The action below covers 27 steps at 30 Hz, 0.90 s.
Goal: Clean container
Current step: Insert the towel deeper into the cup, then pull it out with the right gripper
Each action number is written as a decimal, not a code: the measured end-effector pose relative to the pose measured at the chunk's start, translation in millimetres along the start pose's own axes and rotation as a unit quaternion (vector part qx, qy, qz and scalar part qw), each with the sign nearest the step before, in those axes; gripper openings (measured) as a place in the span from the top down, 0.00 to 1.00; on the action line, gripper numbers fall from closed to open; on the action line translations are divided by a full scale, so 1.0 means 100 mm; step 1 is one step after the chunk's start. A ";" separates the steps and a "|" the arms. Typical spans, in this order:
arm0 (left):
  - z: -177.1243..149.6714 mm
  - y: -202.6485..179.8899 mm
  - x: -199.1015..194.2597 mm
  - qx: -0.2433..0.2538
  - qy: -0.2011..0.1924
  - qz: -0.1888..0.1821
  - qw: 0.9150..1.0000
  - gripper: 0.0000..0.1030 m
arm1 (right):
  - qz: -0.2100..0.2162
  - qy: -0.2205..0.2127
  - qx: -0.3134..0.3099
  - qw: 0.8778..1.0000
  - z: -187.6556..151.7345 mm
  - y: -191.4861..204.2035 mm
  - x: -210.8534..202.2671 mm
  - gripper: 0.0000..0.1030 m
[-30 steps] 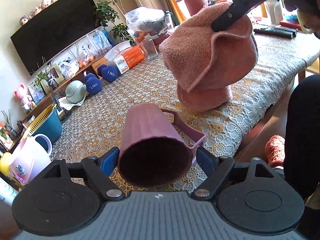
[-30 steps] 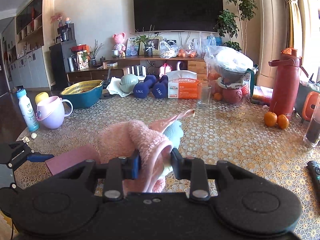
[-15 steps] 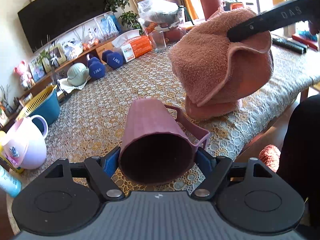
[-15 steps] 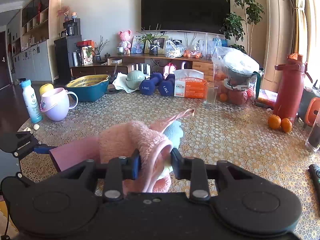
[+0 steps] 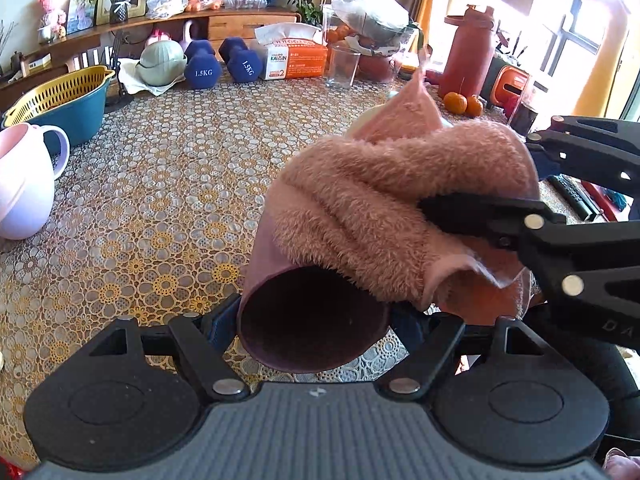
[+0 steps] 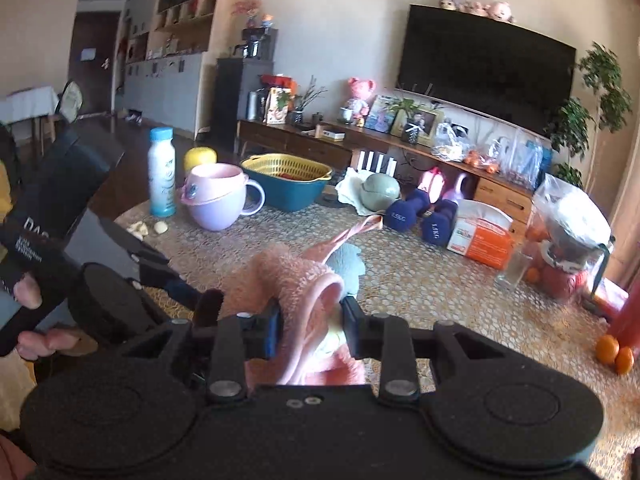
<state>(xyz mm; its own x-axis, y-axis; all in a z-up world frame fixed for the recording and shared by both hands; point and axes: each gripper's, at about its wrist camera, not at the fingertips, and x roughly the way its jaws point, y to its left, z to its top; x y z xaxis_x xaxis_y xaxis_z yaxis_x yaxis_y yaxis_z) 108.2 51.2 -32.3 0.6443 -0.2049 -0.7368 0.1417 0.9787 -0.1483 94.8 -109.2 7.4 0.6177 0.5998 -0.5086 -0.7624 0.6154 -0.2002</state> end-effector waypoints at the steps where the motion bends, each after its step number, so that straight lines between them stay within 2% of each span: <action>1: 0.00 0.00 0.01 0.000 0.002 0.003 1.000 0.24 | 0.003 0.004 -0.004 1.000 0.01 0.02 0.05 0.70; 8: 0.00 0.00 0.01 0.005 0.002 0.001 1.000 0.24 | 0.014 0.034 0.008 0.999 0.05 -0.08 0.32 0.68; 13: 0.02 0.02 -0.01 0.005 -0.005 -0.002 1.000 0.24 | -0.001 0.054 0.003 0.999 0.04 -0.18 0.52 0.66; 18: 0.06 0.02 -0.01 0.005 -0.013 -0.003 1.000 0.24 | -0.009 0.066 0.027 0.997 0.04 -0.32 0.70 0.62; 21: 0.08 0.03 -0.01 0.003 -0.014 -0.006 1.000 0.24 | -0.005 0.072 0.049 0.996 0.06 -0.43 0.74 0.57; 25: 0.09 0.04 -0.01 0.000 -0.015 -0.008 1.000 0.24 | -0.012 0.070 0.067 0.995 0.04 -0.51 0.75 0.41; 27: 0.10 0.05 -0.01 -0.002 -0.016 -0.009 1.000 0.24 | -0.004 0.071 0.087 0.994 0.03 -0.57 0.77 0.41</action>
<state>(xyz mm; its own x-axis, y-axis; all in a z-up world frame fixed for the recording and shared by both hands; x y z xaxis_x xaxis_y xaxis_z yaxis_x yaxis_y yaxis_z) 115.6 56.2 -25.8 0.6649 -0.2228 -0.7130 0.1508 0.9749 -0.1640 186.0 -96.8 -18.2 0.5810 0.5235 -0.6232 -0.7047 0.7066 -0.0635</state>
